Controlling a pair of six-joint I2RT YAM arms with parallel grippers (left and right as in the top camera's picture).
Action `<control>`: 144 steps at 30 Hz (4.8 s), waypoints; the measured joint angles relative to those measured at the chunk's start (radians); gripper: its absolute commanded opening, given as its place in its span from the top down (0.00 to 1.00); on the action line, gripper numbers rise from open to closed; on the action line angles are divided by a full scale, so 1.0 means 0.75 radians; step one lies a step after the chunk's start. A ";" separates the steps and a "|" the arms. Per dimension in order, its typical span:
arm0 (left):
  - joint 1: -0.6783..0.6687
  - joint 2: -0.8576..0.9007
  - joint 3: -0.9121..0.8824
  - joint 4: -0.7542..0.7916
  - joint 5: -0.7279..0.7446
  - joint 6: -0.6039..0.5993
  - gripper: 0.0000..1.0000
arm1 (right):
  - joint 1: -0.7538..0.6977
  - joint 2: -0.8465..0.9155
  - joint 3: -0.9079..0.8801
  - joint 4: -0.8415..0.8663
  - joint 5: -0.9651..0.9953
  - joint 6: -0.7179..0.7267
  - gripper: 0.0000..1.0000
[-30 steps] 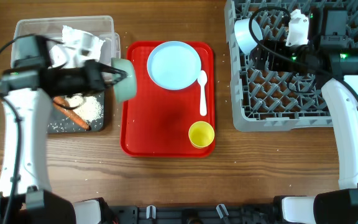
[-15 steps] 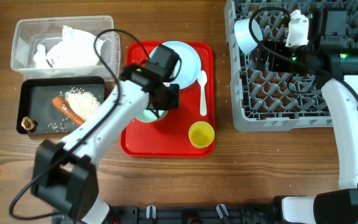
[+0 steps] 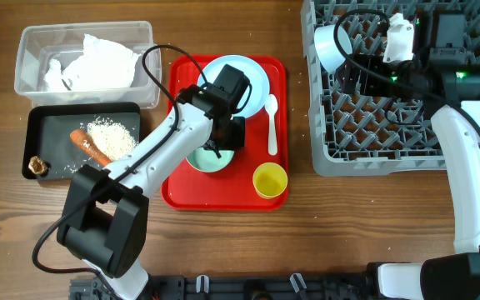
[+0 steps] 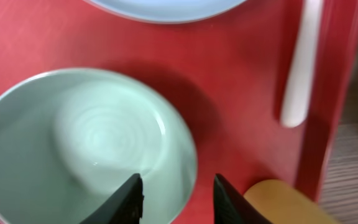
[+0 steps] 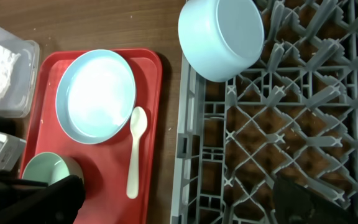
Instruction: Sort waste into correct bins and load items into the dishwasher rack
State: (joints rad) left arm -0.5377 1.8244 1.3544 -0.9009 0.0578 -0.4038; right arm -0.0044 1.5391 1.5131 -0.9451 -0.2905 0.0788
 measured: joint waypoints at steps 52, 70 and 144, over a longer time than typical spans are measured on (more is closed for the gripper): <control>0.759 -0.379 0.071 -0.102 0.043 0.042 0.00 | 0.804 0.783 -0.007 0.360 -0.086 0.637 0.96; 0.759 -0.379 0.071 -0.091 0.038 0.042 0.00 | 0.226 0.087 -0.025 0.203 1.395 -0.043 0.96; 0.759 -0.379 0.071 -0.085 0.018 0.042 0.00 | 0.710 -0.076 -0.026 0.609 1.430 -0.417 0.00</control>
State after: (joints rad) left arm 0.0315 1.5398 1.4078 -0.9646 0.0715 -0.3725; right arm 0.5278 1.4818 1.4937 -0.4881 0.7818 -0.2337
